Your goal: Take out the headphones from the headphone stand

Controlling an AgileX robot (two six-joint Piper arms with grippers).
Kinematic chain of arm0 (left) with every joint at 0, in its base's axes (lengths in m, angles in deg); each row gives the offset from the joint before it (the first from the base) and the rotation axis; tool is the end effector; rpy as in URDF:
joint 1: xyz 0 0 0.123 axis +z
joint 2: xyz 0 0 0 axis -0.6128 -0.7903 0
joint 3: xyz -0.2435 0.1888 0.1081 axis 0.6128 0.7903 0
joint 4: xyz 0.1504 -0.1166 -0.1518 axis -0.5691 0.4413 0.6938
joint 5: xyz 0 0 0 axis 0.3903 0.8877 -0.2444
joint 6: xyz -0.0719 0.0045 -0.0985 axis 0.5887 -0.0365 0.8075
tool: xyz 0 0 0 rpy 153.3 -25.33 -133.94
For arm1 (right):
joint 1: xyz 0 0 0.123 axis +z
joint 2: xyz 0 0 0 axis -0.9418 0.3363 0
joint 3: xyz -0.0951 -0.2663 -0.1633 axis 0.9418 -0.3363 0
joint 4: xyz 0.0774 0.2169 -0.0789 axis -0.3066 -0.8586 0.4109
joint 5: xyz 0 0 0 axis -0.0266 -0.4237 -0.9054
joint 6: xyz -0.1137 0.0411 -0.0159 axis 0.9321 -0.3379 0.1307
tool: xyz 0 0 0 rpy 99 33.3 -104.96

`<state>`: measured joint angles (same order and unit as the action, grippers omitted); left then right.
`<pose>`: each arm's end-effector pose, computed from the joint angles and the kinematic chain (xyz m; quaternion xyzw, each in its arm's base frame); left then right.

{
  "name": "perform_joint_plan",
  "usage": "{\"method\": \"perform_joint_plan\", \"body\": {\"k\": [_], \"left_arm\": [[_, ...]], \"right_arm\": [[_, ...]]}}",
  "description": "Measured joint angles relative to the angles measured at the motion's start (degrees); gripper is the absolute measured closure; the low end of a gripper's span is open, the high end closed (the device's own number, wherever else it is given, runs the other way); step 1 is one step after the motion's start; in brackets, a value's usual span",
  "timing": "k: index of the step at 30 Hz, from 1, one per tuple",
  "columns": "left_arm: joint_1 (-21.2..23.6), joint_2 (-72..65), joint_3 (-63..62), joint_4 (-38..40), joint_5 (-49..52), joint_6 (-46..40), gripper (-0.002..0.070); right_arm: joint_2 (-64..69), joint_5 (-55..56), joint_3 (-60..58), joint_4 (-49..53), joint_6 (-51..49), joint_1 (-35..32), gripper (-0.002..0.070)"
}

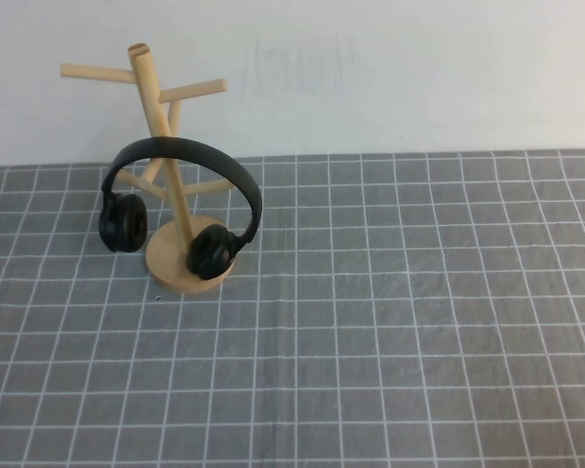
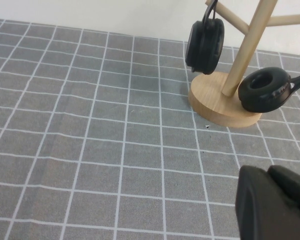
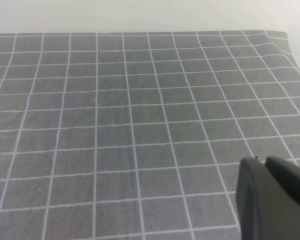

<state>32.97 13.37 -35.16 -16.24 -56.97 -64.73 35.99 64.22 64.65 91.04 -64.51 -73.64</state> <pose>0.0317 -0.0054 0.1646 -0.0058 0.8003 -0.0686 0.5956 0.0306 -0.0080 0.1608 0.0359 0.8074 -0.0396 0.5876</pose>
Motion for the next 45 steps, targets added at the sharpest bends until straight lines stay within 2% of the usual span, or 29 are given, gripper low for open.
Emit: {"method": "perform_joint_plan", "body": {"k": [35,39,42,45], "left_arm": [[0.0,0.0,0.0,-0.37,-1.03,0.42,0.0674],[0.0,0.0,0.35,0.02,-7.08,0.42,0.0674],[0.0,0.0,0.34,0.91,-17.69,0.91,0.0674],[0.0,0.0,0.34,3.05,-29.16,4.88,0.0674]], "right_arm": [[0.0,0.0,0.0,0.0,0.0,0.0,0.0685],[0.0,0.0,0.0,0.0,0.0,0.0,0.0685],[0.0,0.0,0.0,0.0,0.0,0.0,0.0685],[0.0,0.0,0.0,0.0,0.0,0.0,0.0682]]}}
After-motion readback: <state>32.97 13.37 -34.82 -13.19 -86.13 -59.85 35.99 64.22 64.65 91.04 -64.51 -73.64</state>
